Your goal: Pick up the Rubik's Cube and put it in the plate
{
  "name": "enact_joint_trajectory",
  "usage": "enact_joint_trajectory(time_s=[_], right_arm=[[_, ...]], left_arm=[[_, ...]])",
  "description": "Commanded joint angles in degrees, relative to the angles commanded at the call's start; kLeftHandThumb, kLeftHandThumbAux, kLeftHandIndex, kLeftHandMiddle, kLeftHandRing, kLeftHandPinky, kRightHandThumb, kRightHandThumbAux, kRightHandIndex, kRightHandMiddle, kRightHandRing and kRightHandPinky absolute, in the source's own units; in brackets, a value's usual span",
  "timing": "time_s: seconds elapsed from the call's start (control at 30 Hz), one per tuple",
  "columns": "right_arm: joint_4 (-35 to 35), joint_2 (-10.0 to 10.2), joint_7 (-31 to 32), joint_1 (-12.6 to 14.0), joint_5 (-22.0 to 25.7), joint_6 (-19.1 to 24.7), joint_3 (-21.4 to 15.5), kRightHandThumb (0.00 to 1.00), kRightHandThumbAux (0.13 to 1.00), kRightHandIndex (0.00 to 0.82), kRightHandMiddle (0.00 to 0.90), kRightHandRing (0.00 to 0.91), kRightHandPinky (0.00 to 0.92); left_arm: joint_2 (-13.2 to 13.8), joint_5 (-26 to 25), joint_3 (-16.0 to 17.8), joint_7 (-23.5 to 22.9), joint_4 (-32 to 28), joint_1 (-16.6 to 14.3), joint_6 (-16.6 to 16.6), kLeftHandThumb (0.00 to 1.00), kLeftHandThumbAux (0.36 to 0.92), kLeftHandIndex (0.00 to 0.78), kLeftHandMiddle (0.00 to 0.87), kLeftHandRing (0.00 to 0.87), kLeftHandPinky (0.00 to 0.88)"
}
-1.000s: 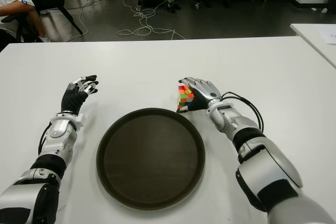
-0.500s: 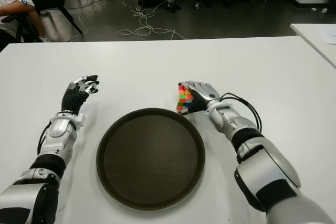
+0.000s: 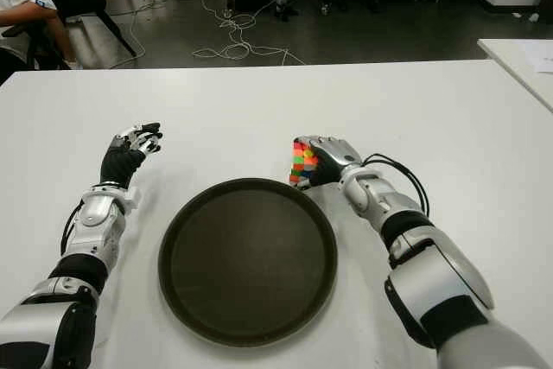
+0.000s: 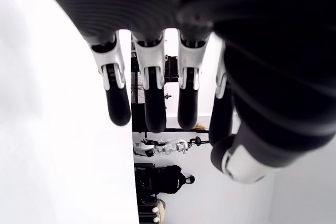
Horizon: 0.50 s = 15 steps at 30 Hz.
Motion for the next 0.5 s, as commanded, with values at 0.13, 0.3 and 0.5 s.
enact_joint_trajectory(time_s=[0.13, 0.3, 0.5], right_arm=[[0.1, 0.0, 0.2, 0.0, 0.1, -0.1, -0.1, 0.000, 0.636, 0.165, 0.244, 0.278, 0.328], [0.2, 0.0, -0.3, 0.0, 0.0, -0.2, 0.0, 0.001, 0.654, 0.161, 0.248, 0.285, 0.331], [0.1, -0.2, -0.7, 0.0, -0.1, -0.6, 0.0, 0.065, 0.710, 0.143, 0.262, 0.293, 0.329]], left_arm=[[0.1, 0.3, -0.2, 0.0, 0.1, 0.0, -0.2, 0.684, 0.723, 0.399, 0.241, 0.224, 0.253], [-0.1, 0.0, 0.1, 0.4, 0.2, -0.1, 0.2, 0.685, 0.723, 0.399, 0.246, 0.230, 0.253], [-0.3, -0.3, 0.4, 0.6, 0.3, -0.2, 0.5, 0.682, 0.724, 0.398, 0.246, 0.231, 0.254]])
